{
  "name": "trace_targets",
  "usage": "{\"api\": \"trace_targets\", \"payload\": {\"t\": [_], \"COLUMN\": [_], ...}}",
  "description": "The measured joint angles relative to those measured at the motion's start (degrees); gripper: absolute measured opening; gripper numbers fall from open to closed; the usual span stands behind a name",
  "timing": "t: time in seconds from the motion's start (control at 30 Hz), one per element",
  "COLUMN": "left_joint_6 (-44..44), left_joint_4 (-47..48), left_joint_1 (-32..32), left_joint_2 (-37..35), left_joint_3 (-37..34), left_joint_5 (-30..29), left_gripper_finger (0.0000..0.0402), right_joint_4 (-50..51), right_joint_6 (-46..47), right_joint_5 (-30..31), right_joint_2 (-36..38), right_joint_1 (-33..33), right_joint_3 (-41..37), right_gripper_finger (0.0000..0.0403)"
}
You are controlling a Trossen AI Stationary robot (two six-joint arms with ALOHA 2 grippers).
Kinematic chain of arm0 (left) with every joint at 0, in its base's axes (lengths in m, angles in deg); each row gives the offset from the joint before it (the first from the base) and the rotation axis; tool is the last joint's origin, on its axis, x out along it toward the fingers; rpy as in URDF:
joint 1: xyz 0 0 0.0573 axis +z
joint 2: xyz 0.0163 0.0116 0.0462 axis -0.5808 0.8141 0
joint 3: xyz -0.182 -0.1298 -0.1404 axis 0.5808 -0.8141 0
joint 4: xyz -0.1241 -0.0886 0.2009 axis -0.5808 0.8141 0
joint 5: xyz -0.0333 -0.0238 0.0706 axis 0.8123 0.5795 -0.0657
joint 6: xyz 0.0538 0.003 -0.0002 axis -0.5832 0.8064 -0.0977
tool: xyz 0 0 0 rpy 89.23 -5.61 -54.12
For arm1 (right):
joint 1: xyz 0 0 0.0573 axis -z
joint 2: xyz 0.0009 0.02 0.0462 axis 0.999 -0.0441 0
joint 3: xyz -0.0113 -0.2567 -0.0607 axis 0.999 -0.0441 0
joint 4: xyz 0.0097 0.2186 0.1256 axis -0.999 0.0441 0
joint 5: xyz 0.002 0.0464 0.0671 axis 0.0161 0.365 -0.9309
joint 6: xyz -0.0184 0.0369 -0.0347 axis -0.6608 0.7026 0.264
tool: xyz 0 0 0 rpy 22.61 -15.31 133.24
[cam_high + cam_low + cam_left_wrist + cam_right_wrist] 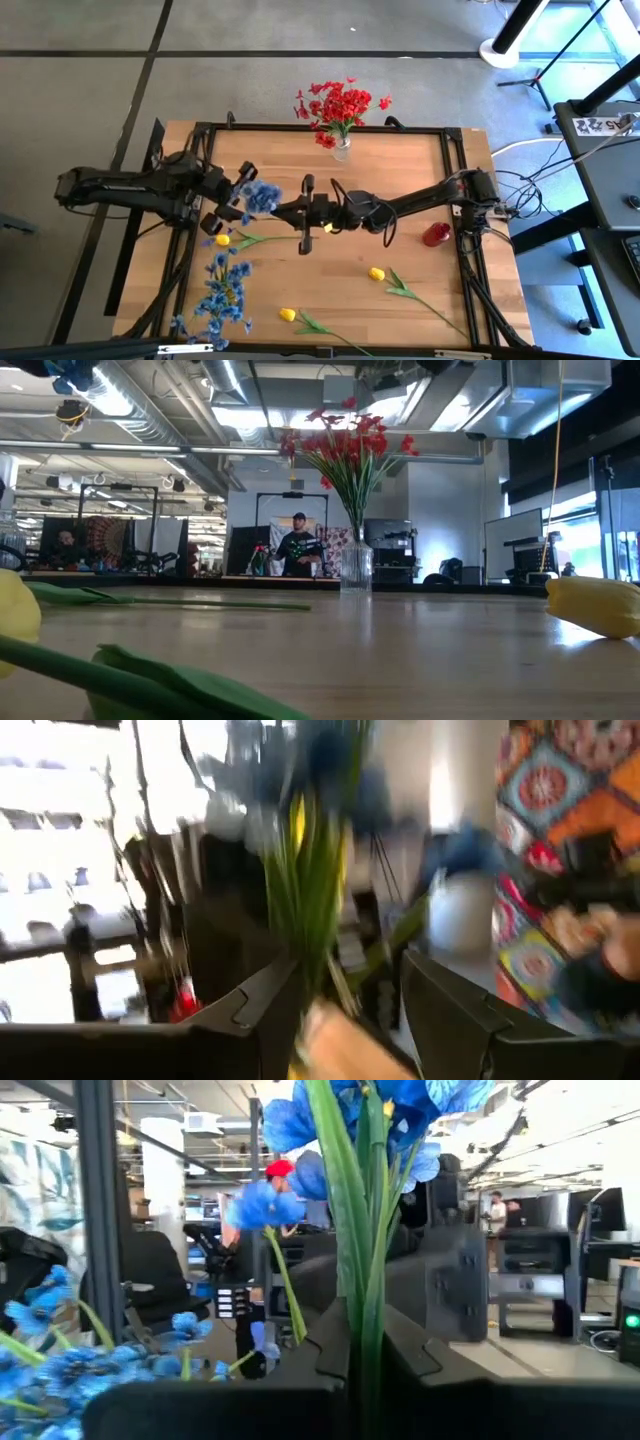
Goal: Sort flowers into vase by color
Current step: Put the blue flower into the yellow vase
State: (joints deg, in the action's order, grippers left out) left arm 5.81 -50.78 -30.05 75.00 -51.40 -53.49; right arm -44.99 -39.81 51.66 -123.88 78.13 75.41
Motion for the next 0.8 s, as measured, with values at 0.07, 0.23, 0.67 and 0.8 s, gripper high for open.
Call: {"api": "trace_targets", "payload": {"t": [0.07,0.23,0.67,0.8], "left_joint_6": [0.10,-0.10,1.89,1.99], "left_joint_4": [-3.48,-5.80,-13.10,-12.75], "left_joint_1": [-0.48,-0.60,-0.58,-0.60], "left_joint_2": [0.67,2.84,9.03,9.02], "left_joint_3": [-1.18,-1.45,-1.45,-1.45], "left_joint_5": [-3.05,-5.73,-9.16,-10.24], "left_gripper_finger": [0.0165,0.0165,0.0159,0.0092], "right_joint_4": [-1.29,-2.56,-0.49,0.77], "right_joint_6": [-0.08,-2.88,-4.52,-4.82], "right_joint_5": [0.06,3.92,9.44,9.91], "right_joint_2": [-0.87,-2.69,-4.11,-4.11], "right_joint_1": [0.00,0.03,0.74,0.68], "right_joint_3": [0.00,0.29,1.79,1.79], "right_gripper_finger": [0.0025,0.0016,0.0052,0.0084]}}
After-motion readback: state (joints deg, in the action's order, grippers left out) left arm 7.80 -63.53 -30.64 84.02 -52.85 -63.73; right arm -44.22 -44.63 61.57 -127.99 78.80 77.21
